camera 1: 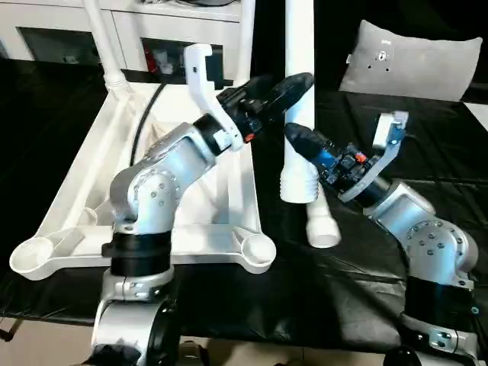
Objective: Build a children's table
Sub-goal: Pick table leg
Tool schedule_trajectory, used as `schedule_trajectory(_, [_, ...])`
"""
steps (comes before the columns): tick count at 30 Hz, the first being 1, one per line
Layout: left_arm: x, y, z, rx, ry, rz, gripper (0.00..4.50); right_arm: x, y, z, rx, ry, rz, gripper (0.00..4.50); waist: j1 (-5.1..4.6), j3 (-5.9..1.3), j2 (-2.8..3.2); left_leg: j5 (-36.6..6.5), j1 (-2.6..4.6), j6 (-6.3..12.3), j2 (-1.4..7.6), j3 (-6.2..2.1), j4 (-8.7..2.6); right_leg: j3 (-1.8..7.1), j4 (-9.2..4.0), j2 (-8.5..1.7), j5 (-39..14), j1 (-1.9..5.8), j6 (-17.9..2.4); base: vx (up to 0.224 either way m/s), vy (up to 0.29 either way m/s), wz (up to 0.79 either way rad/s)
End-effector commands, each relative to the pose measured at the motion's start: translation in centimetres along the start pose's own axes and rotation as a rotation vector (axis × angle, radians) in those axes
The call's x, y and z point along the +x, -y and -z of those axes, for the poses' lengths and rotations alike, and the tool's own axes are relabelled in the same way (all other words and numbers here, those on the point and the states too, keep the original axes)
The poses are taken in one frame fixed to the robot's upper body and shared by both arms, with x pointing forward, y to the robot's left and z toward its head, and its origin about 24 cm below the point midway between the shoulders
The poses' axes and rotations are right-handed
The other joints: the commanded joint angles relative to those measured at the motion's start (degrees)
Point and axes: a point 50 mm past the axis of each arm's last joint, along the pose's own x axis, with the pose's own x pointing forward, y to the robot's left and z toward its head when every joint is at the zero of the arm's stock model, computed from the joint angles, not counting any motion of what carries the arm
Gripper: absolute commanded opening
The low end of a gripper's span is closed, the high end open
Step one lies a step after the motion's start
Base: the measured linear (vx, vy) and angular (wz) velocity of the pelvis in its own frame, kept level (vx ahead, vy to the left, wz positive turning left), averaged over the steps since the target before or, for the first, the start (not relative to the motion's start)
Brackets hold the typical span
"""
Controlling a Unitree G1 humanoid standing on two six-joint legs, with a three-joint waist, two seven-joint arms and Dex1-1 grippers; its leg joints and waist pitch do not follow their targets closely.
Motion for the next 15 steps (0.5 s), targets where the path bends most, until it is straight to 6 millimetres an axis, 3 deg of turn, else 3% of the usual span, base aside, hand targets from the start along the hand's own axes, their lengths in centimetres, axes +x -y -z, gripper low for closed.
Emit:
schedule_trajectory(1, [0.4, 0.6, -0.4, -0.013, 0.008, 0.028, 4.5, -0.2, -0.5, -0.2, -0.031, 0.001, -0.023, 1.88, 0.21, -4.19, 0.02, -7.7, 1.47, 0.14, 3.58, -1.43, -3.96, 1.94, -4.94, -4.78, -4.7, 2.17, -12.1, 0.0, 0.0, 0.0])
schedule_trajectory(6, [0.7, 0.8, -0.3, 0.015, 0.008, 0.031, 4.5, 0.1, -0.4, 0.2, -0.126, -0.043, 0.034, 1.88, 0.28, -4.25, -0.03, -6.6, 1.39, 0.14, 3.73, -1.46, -3.98, 1.91, -4.82, -4.83, -1.9, 2.22, -11.8, 0.0, 0.0, 0.0])
schedule_trajectory(7, [0.8, 0.8, -0.4, 0.077, 0.021, 0.009, 4.32, 0.5, 0.5, 0.3, -0.275, -0.066, 0.156, 1.88, 0.19, -4.2, 0.02, -6.7, 1.38, -0.02, 3.68, -1.45, -4.02, 1.89, -4.85, -4.81, -1.9, 2.2, -11.9, 0.0, 0.0, 0.0])
schedule_trajectory(8, [0.8, 0.8, -0.4, 0.116, 0.02, -0.004, 4.21, 0.6, 0.8, 0.2, -0.323, -0.066, 0.199, 1.88, 0.0, -4.1, -0.07, -7.3, 1.37, -1.05, 3.79, -1.44, -4.12, 1.93, -5.05, -4.8, -3.1, 1.98, -10.9, 0.0, 0.0, 0.0])
schedule_trajectory(12, [1.5, 1.1, 0.5, 0.264, 0.013, -0.081, 4.01, 1.8, 0.7, 0.2, -0.501, -0.01, 0.278, 1.88, -0.19, -4.02, -0.02, -9.8, 1.51, -2.06, 4.03, -1.57, -4.48, 2.11, -5.38, -5.06, -6.2, 1.84, -8.9, 0.0, 0.0, 0.0])
schedule_trajectory(15, [2.1, 1.2, 1.2, 0.281, 0.038, -0.174, 3.71, 2.3, 0.6, 0.3, -0.607, 0.039, 0.323, 1.88, -0.31, -4.21, -0.01, -7.8, 1.38, -0.92, 4.08, -1.57, -4.28, 2.04, -4.87, -4.9, -0.2, 2.07, -10.2, 0.0, 0.0, 0.0])
